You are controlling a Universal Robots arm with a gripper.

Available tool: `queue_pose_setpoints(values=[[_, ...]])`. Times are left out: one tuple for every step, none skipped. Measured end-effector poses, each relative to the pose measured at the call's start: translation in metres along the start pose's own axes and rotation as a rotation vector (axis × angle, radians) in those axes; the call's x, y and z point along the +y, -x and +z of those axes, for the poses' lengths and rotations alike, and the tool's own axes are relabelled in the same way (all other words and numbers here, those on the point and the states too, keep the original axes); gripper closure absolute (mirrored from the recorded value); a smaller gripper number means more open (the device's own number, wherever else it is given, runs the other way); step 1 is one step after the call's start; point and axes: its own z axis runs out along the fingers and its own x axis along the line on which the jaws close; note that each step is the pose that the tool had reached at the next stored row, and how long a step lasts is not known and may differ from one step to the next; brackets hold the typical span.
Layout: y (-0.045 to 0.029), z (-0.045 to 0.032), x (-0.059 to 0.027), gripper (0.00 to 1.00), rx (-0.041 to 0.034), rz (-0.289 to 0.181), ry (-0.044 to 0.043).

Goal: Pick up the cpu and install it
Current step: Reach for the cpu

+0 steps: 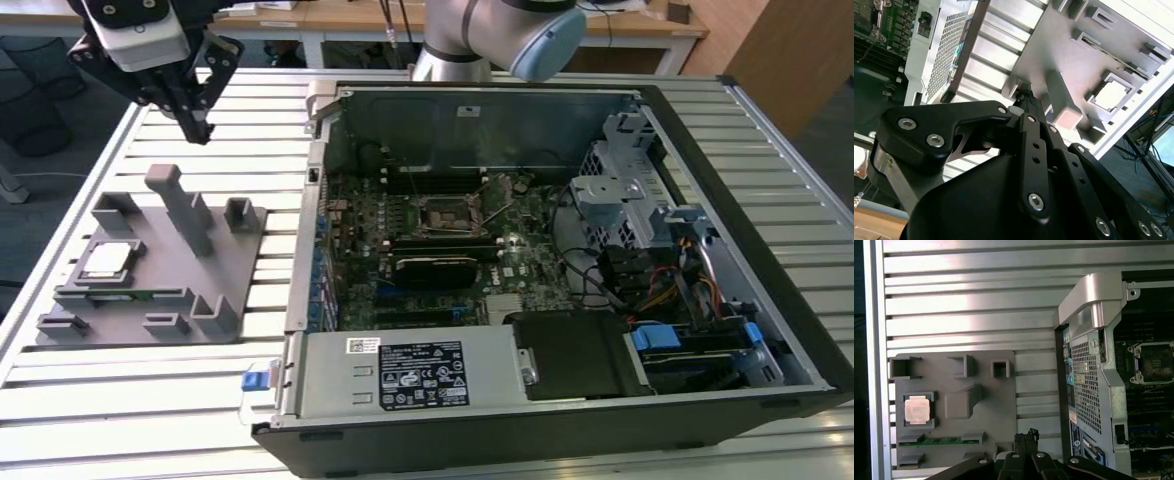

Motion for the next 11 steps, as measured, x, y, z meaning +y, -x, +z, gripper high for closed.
queue_pose_setpoints(values=[[-0.0008,0.0000,-0.0001,0.89,0.0001,0.000,-0.0001],[-0.0017,0.0000,-0.0001,0.89,0.0001,0.000,-0.0001],[-0.0025,0.0001,-0.0002,0.89,0.0000,0.000,-0.0001],[-0.0034,0.0001,-0.0003,0.89,0.0000,0.000,0.0000],[-0.0042,0.0002,-0.0003,0.89,0.0000,0.000,0.0000],[-0.0050,0.0002,-0.0004,0.89,0.0000,0.000,-0.0001],[-0.0059,0.0002,-0.0005,0.89,0.0000,0.000,0.0000],[-0.0067,0.0003,-0.0005,0.89,0.0000,0.000,0.0000],[-0.0075,0.0003,-0.0006,0.89,0.0001,0.000,-0.0001],[-0.0083,0.0003,-0.0007,0.89,0.0000,0.000,0.0000],[-0.0091,0.0004,-0.0007,0.89,0.0000,0.000,0.0000]])
